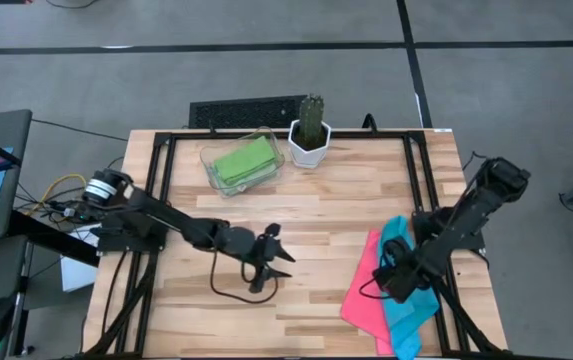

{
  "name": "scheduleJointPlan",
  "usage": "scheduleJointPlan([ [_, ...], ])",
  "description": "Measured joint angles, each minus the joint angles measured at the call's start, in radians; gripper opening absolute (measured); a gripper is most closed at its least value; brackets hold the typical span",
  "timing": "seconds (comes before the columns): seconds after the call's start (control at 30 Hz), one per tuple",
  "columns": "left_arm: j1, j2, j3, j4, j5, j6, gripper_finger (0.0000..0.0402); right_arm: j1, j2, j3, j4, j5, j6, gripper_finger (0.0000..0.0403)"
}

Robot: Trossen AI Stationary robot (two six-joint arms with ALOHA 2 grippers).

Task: Fold microfiber towels
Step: Fold the blue microfiber towel

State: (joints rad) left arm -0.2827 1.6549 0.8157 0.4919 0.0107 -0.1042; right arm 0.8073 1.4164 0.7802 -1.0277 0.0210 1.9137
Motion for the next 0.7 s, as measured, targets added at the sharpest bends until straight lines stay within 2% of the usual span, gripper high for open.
scheduleJointPlan([
  [0.13, 0.022, 0.032, 0.051, -0.007, 0.037, 0.031, 0.0188, 0.013, 0.047, -0.021, 0.021, -0.004, 0.029, 0.0214],
  [0.37, 0.03, 0.035, 0.082, -0.01, 0.037, 0.059, 0.0188, 0.012, 0.101, -0.022, 0.069, -0.023, 0.025, 0.0194],
  [0.7, 0.029, 0.035, 0.086, -0.058, 0.037, 0.059, 0.0188, 0.035, 0.078, -0.02, 0.054, -0.049, 0.016, 0.0052],
])
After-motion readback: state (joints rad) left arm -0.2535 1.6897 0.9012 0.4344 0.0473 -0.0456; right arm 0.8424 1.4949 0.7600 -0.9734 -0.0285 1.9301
